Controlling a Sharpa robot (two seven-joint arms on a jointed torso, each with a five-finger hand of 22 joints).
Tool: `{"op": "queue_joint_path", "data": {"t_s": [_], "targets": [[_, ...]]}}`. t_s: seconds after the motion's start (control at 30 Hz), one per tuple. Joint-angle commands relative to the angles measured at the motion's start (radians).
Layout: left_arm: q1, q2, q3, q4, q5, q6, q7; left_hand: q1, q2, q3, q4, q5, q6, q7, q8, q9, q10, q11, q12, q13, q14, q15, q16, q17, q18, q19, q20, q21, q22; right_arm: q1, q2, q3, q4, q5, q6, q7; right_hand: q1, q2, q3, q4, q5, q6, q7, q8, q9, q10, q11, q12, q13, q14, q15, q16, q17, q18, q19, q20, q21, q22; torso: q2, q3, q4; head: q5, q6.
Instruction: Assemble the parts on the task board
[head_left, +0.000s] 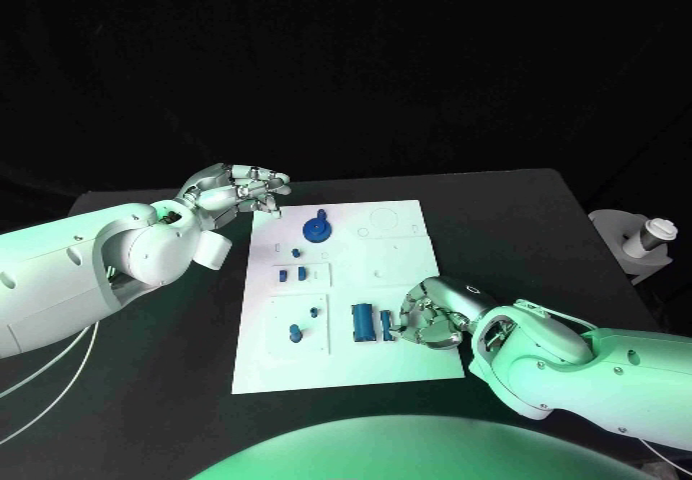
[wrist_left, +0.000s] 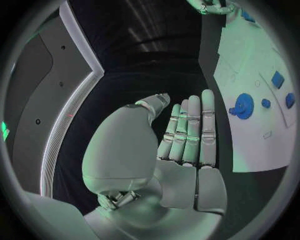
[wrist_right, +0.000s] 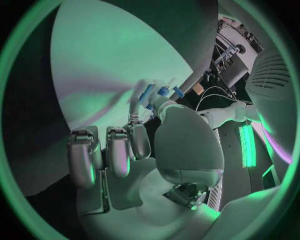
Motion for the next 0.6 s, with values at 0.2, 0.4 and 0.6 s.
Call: {"op": "queue_joint_path", "data": {"t_s": [0.2,0.4,0.6], "targets": [[-0.001,-0.001,0.000,0.003,0.004,0.006,0.027,0.011,0.000,0.002,0.000,0.001,-0.005,-0.001,0.008,-0.001,-0.006,0.000,0.004,-0.002,-0.004,0.004,-0.002,0.001,0.012,0.010,0.000,-0.007,-0.002,0.003,-0.010,0.001,0.002,0.075,-0.080,0.116,0.006,0.018,-0.010,0.024,0.033,-0.011,0.003,-0.010,-0.007,0.016,0.001,-0.028,0.126,0.086,-0.005,-0.007,0.175,-0.014,0.105,0.001,0.005,0.263,-0.002,-0.0023,-0.0017,0.005,0.007],[-0.009,0.001,0.000,-0.005,0.023,-0.033,0.072,0.006,-0.002,-0.001,0.004,-0.001,-0.004,-0.004,0.010,0.000,-0.003,-0.002,0.007,-0.001,-0.006,0.005,-0.002,0.001,0.012,0.009,0.001,-0.009,-0.003,0.061,-0.021,0.002,-0.043,0.403,-0.119,0.443,0.051,0.033,0.009,0.011,0.051,-0.054,0.022,-0.037,-0.019,-0.035,0.018,-0.144,0.071,0.068,0.008,-0.049,0.105,-0.001,0.082,0.010,-0.058,0.244,-0.017,-0.0136,-0.0052,-0.002,0.051],[-0.021,0.025,0.000,-0.045,0.064,-0.106,0.134,0.000,-0.008,-0.003,0.026,-0.004,-0.014,-0.023,0.022,0.001,0.021,-0.012,0.020,-0.001,-0.064,0.010,-0.103,-0.039,0.009,-0.055,0.011,-0.097,-0.052,0.138,0.017,0.002,-0.186,0.799,-0.060,0.692,0.105,0.035,0.036,-0.016,0.063,-0.153,0.074,-0.089,-0.036,-0.304,0.062,-0.683,-0.207,-0.052,0.044,-0.295,-0.213,0.095,-0.128,0.041,-0.576,0.070,-0.041,-0.0262,-0.0020,-0.001,0.119]]}}
